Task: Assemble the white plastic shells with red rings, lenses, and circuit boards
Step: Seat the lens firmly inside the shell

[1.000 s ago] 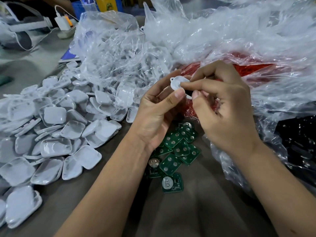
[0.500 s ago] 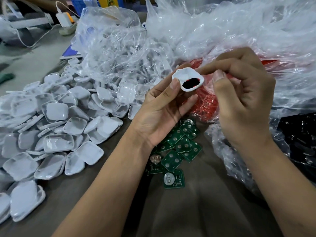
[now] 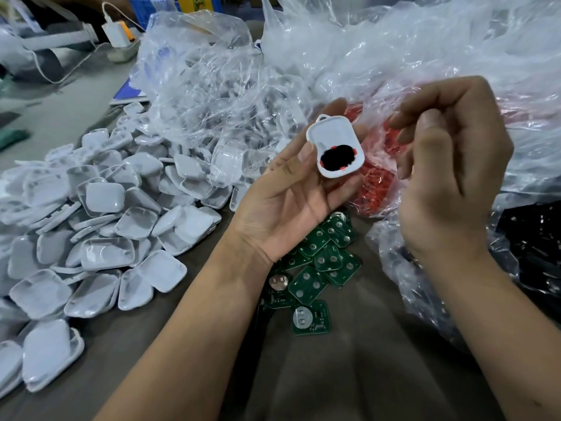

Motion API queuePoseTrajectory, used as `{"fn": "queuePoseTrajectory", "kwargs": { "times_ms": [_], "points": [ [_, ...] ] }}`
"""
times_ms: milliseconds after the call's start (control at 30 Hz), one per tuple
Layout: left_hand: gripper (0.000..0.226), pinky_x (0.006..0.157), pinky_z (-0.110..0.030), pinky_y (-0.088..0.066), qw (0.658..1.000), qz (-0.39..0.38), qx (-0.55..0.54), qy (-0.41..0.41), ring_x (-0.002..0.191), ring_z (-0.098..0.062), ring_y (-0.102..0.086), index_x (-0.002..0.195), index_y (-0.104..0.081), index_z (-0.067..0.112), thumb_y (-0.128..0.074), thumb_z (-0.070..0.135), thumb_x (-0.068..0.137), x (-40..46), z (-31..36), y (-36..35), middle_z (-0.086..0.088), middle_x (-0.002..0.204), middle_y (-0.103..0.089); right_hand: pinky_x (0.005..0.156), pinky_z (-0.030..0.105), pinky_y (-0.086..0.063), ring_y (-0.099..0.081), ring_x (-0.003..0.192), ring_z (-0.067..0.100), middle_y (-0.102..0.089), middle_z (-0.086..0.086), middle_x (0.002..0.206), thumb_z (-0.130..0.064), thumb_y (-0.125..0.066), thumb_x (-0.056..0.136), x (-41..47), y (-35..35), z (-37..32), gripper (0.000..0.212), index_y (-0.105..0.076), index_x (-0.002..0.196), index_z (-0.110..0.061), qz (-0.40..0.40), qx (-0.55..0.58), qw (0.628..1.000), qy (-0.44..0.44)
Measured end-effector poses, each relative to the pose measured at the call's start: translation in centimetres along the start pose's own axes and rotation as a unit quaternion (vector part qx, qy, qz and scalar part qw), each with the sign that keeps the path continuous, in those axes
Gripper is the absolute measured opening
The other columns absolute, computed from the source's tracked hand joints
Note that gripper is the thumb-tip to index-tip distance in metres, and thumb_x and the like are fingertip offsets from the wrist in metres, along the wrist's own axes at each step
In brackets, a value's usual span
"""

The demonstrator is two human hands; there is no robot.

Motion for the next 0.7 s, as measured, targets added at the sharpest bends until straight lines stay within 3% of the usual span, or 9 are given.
{"fn": "queuePoseTrajectory", "kwargs": {
  "times_ms": [100, 167, 233, 300, 400, 467, 600, 700],
  "points": [
    [0.076, 0.093, -0.039, -0.057, 1.0, -0.012, 0.001, -0.005, 0.11, -0.029, -0.065, 0.14, -0.055, 0.014, -0.089, 0.011, 0.072, 0.0, 0.3, 0.0, -0.014, 0.127, -0.065, 0.056, 0.036, -0.043, -0.059, 0.067, 0.019, -0.064, 0.008, 0.082, -0.006, -0.044, 0.1, 0.0, -0.5, 1.9, 0.016, -0.059, 0.099, -0.012, -0.034, 0.019, 0.994, -0.103],
    [0.068, 0.092, -0.037, -0.056, 1.0, -0.026, 0.011, -0.011, 0.109, -0.027, -0.063, 0.137, -0.059, 0.015, -0.086, 0.013, 0.075, -0.1, 0.5, -0.1, -0.013, 0.124, -0.068, 0.053, 0.028, -0.047, -0.061, 0.063, 0.012, -0.066, 0.002, 0.082, -0.008, -0.051, 0.101, -0.4, -1.7, 2.7, 0.015, -0.062, 0.098, -0.017, -0.12, -0.033, 0.982, -0.143],
    [0.061, 0.091, -0.035, -0.055, 0.999, -0.028, 0.008, -0.024, 0.108, -0.024, -0.059, 0.134, -0.062, 0.016, -0.084, 0.015, 0.078, -0.1, 1.1, 0.0, -0.011, 0.122, -0.067, 0.055, 0.023, -0.05, -0.064, 0.064, 0.011, -0.068, -0.006, 0.083, -0.01, -0.061, 0.1, -1.4, -3.5, 2.8, 0.009, -0.068, 0.102, -0.016, -0.246, -0.126, 0.953, -0.121],
    [0.055, 0.088, -0.033, -0.053, 0.999, -0.006, -0.014, -0.052, 0.106, -0.023, -0.053, 0.131, -0.063, 0.015, -0.081, 0.015, 0.079, -0.2, 2.2, 0.6, -0.01, 0.123, -0.064, 0.062, 0.031, -0.049, -0.062, 0.074, 0.016, -0.064, -0.009, 0.087, -0.025, -0.067, 0.097, -2.7, -5.4, 2.4, 0.008, -0.07, 0.101, -0.019, -0.366, -0.228, 0.901, -0.052],
    [0.038, 0.083, -0.029, -0.051, 0.993, 0.033, -0.055, -0.096, 0.098, -0.021, -0.056, 0.125, -0.065, 0.013, -0.066, 0.019, 0.088, -0.6, 3.9, 1.6, -0.01, 0.121, -0.065, 0.08, 0.034, -0.049, -0.054, 0.099, 0.011, -0.06, -0.014, 0.104, -0.067, -0.055, 0.086, -4.1, -6.7, 2.3, 0.044, -0.07, 0.112, -0.034, -0.477, -0.329, 0.815, -0.004],
    [0.03, 0.082, -0.026, -0.05, 0.989, 0.065, -0.07, -0.116, 0.092, -0.02, -0.06, 0.112, -0.075, 0.01, -0.059, 0.024, 0.091, -0.9, 4.7, 2.3, -0.008, 0.114, -0.068, 0.087, 0.035, -0.048, -0.047, 0.108, 0.007, -0.057, -0.018, 0.11, -0.082, -0.05, 0.076, -4.6, -7.1, 2.3, 0.061, -0.067, 0.121, -0.043, -0.518, -0.332, 0.788, -0.012],
    [0.027, 0.079, -0.027, -0.052, 0.98, 0.113, -0.088, -0.139, 0.089, -0.022, -0.06, 0.106, -0.075, 0.007, -0.062, 0.024, 0.089, -1.2, 5.1, 3.0, -0.009, 0.109, -0.068, 0.1, 0.039, -0.046, -0.044, 0.114, 0.008, -0.055, -0.017, 0.112, -0.075, -0.069, 0.072, -5.1, -7.2, 2.5, 0.053, -0.071, 0.115, -0.044, -0.543, -0.284, 0.789, -0.038],
    [0.026, 0.08, -0.028, -0.053, 0.979, 0.131, -0.079, -0.136, 0.089, -0.022, -0.061, 0.105, -0.076, 0.006, -0.064, 0.021, 0.088, -1.3, 4.8, 3.0, -0.01, 0.108, -0.067, 0.09, 0.031, -0.049, -0.055, 0.099, 0.005, -0.064, -0.015, 0.099, -0.056, -0.082, 0.073, -4.3, -6.7, 2.4, 0.029, -0.075, 0.093, -0.037, -0.484, -0.224, 0.843, -0.067]
  ]
}}
Point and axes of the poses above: each hand's wrist, its own x-axis towards the middle knuckle, its own y-axis out of the back of the hand, z = x × y, the point moved 8 cm from there along x, towards the middle knuckle
